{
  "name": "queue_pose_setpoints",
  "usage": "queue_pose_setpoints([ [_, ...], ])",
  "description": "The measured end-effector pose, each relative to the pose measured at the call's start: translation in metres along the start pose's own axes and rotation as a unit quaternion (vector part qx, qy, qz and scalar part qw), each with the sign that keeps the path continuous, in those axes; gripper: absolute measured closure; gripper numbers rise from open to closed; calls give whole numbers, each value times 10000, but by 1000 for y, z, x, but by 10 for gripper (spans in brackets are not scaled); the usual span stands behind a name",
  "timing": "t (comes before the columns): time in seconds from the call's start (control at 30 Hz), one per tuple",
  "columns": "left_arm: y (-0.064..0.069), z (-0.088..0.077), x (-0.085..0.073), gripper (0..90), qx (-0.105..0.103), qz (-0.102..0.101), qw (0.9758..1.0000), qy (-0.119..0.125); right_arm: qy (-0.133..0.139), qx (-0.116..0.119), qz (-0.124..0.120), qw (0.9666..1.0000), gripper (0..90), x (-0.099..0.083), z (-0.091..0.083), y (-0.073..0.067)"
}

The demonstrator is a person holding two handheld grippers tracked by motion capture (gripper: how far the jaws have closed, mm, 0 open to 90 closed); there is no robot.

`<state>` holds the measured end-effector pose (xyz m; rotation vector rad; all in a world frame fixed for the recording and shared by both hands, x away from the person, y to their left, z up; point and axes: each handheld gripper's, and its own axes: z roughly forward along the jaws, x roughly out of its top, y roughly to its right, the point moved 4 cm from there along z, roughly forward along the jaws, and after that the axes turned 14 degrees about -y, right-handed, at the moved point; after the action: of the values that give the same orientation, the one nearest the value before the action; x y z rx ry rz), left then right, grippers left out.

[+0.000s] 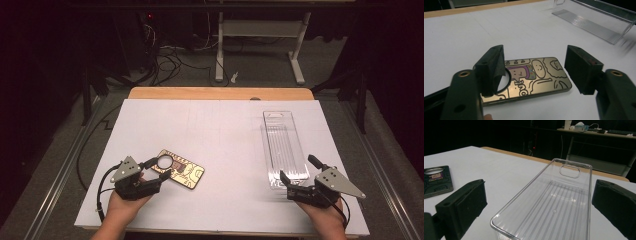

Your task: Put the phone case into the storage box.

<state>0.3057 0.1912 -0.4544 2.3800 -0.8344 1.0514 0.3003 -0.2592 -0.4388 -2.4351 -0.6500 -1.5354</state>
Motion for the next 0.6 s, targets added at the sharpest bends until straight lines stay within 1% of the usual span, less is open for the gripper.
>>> queue_pose_setpoints([
  [0.03,0,0,0,386,0,0,10000,0,0,0,0,10000,1,0,0,0],
  [0.07,0,2,0,474,87,-20,9999,-74,-2,15,9,10000,1,0,0,0],
  [0.1,0,2,0,509,87,-20,9999,-74,-2,15,9,10000,1,0,0,0],
  [0.13,-1,5,0,557,142,-49,9998,-127,-22,34,13,10000,1,0,1,-1],
  [0.23,-2,6,-1,643,157,-39,9998,-130,-39,40,18,10000,2,0,1,-1],
  [0.27,-2,8,0,690,126,-74,9998,-118,-55,34,21,10000,5,0,2,0],
  [0.37,-1,10,1,762,109,-109,9998,-126,-46,59,61,10000,10,0,2,0],
  [0.4,0,11,3,791,57,-128,9998,-156,-47,93,94,9999,10,-1,2,1],
  [0.5,1,12,4,861,38,-167,9997,-174,-49,88,107,9999,11,-1,2,2],
  [0.53,1,13,5,861,14,-182,9997,-165,-41,95,118,9999,10,-1,2,3],
  [0.57,2,14,5,890,-7,-199,9996,-181,-24,112,131,9998,11,-1,2,3],
  [0.6,2,15,6,894,-14,-167,9997,-197,-25,111,119,9999,11,-1,2,3],
])
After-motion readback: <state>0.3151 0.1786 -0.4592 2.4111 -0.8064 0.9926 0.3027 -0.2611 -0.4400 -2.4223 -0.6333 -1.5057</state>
